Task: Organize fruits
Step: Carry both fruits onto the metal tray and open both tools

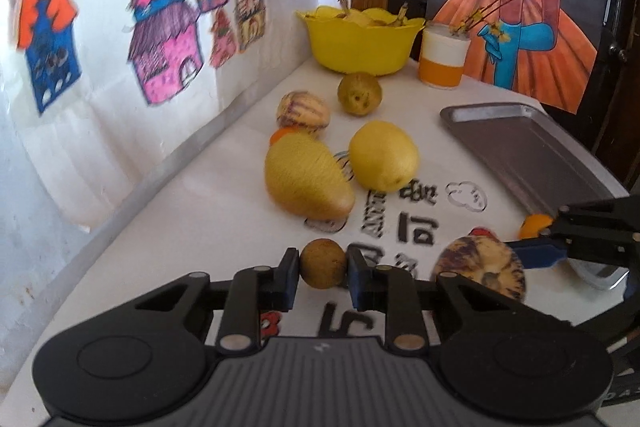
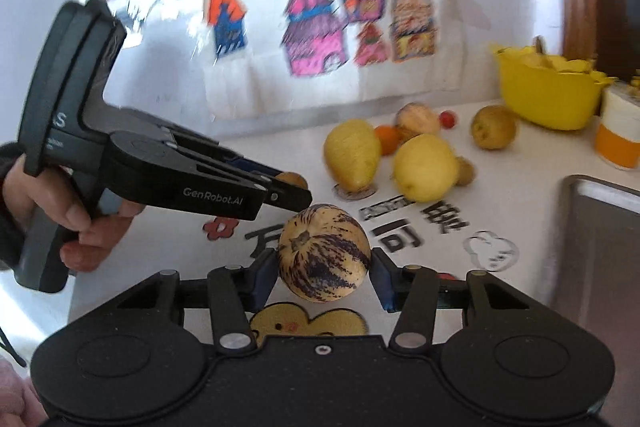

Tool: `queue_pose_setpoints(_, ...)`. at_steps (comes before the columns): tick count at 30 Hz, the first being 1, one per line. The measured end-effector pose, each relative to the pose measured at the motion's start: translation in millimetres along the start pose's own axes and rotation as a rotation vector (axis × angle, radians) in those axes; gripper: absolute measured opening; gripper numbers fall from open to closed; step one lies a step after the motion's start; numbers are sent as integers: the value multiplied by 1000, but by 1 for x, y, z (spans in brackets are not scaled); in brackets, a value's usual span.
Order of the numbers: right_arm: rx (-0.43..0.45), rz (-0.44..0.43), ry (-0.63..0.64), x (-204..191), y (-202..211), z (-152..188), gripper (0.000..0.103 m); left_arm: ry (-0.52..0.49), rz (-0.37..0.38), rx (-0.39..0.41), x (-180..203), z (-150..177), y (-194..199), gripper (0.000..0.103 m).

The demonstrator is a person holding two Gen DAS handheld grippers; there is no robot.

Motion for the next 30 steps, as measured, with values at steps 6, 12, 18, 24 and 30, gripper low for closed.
queue_pose_setpoints(6, 144, 112, -103, 43, 60, -11, 52, 17, 10, 36, 27, -34, -3, 28)
queue_pose_setpoints(12, 235, 327, -160, 103, 97, -9, 52, 21, 72, 104, 74, -77, -24, 28)
queue_pose_setpoints(18, 233, 460, -182, 146, 95, 9, 52, 39, 174, 122, 122, -101, -61, 28)
queue_pose_setpoints(24, 209, 506, -177, 156, 87, 24, 52, 14, 188, 79, 155, -103, -97, 28)
queue_pose_setpoints(30, 150, 525, -163, 154, 75, 32, 52, -28, 208, 45, 168, -95, -106, 28)
Point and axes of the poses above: each gripper's, at about its wrist camera, not at the fingertips, and y roughly against the way its jaws point, x to its right, z to its underside, the point moved 5 cm from there along -y, roughly the way its jaws point, and after that the axes turned 9 degrees about -y, right-handed, at the moved point
